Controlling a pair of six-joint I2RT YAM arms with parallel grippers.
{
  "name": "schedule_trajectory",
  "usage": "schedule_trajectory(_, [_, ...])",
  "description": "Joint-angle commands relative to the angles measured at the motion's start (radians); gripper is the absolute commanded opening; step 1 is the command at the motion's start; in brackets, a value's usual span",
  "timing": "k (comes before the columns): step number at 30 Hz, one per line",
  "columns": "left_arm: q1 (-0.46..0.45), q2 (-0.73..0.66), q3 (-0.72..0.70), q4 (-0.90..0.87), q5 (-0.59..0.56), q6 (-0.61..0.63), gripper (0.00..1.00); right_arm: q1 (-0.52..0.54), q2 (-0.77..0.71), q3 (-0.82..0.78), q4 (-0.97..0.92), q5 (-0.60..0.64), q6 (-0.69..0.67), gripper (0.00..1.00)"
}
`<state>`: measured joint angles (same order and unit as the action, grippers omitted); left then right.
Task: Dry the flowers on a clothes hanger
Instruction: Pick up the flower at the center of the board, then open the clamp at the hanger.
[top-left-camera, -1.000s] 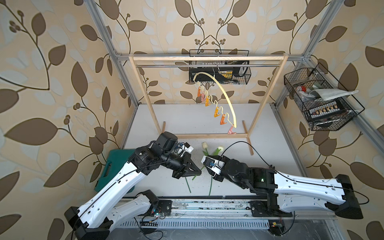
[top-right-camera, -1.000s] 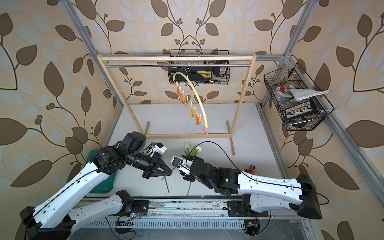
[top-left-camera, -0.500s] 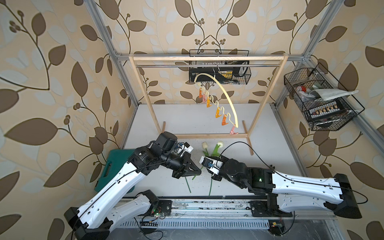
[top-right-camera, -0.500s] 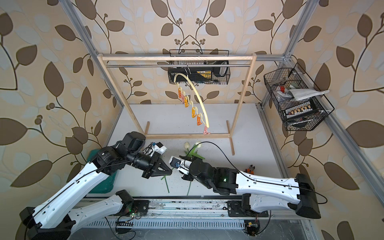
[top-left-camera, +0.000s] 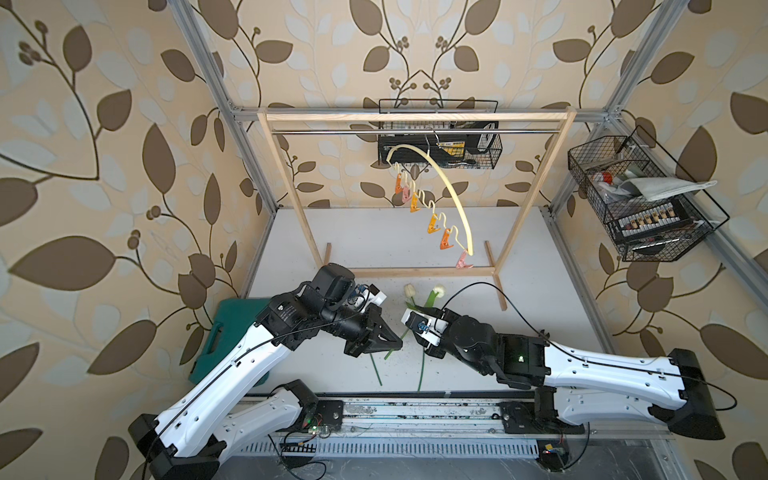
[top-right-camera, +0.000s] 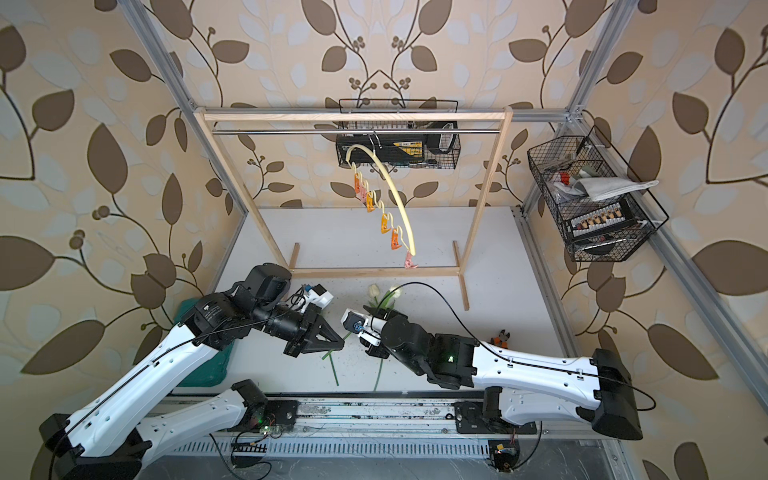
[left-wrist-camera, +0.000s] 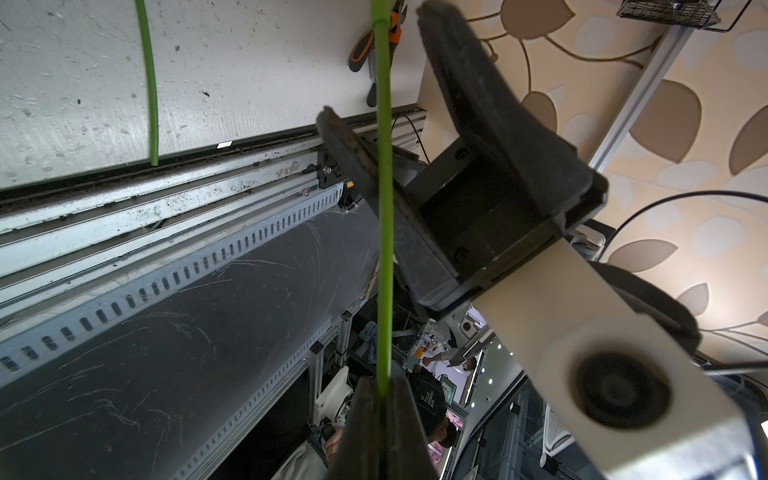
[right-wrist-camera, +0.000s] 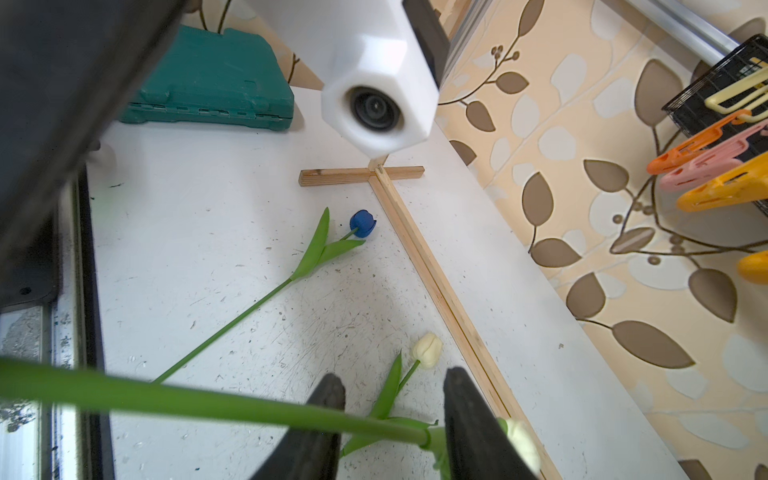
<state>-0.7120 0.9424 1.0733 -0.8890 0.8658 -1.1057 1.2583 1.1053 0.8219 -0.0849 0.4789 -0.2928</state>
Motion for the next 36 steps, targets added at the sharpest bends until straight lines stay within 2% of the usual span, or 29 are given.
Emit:
schedule_trajectory(1, [0.012, -0.002, 0.036, -0.001, 0.003, 0.001, 0.00, -0.010, -0.018, -0.020, 0.027, 0.007, 0.006, 0.40])
schedule_trajectory(9, [0.013, 0.002, 0.035, -0.008, 0.002, 0.004, 0.00, -0.009, 0.000, -0.005, 0.017, -0.024, 0.015, 0.24])
schedule_trajectory(14, [0.013, 0.007, 0.068, -0.027, -0.014, 0.016, 0.01, 0.024, 0.022, -0.004, 0.032, 0.010, 0.004, 0.14])
schedule_trajectory(20, [0.015, 0.006, 0.222, -0.123, -0.181, 0.067, 0.29, 0.022, -0.021, -0.014, 0.008, 0.017, 0.044, 0.10])
schedule_trajectory(22, [0.017, 0.008, 0.255, -0.113, -0.229, 0.075, 0.48, 0.018, -0.045, -0.019, -0.010, 0.022, 0.069, 0.08])
schedule_trajectory(23, [0.019, 0.014, 0.274, -0.110, -0.252, 0.086, 0.52, 0.012, -0.062, -0.023, -0.022, 0.021, 0.089, 0.07])
schedule_trajectory(26, [0.019, 0.035, 0.319, -0.079, -0.311, 0.126, 0.57, -0.028, -0.134, -0.046, -0.059, -0.006, 0.167, 0.05])
schedule_trajectory(30, [0.019, 0.035, 0.351, -0.034, -0.494, 0.259, 0.62, -0.127, -0.263, -0.080, -0.145, -0.127, 0.310, 0.05])
schedule_trajectory(33, [0.019, -0.022, 0.242, 0.156, -0.578, 0.344, 0.70, -0.202, -0.354, -0.113, -0.200, -0.245, 0.420, 0.06])
schedule_trajectory(36, [0.017, -0.061, 0.122, 0.350, -0.628, 0.423, 0.70, -0.234, -0.435, -0.147, -0.243, -0.317, 0.509, 0.06])
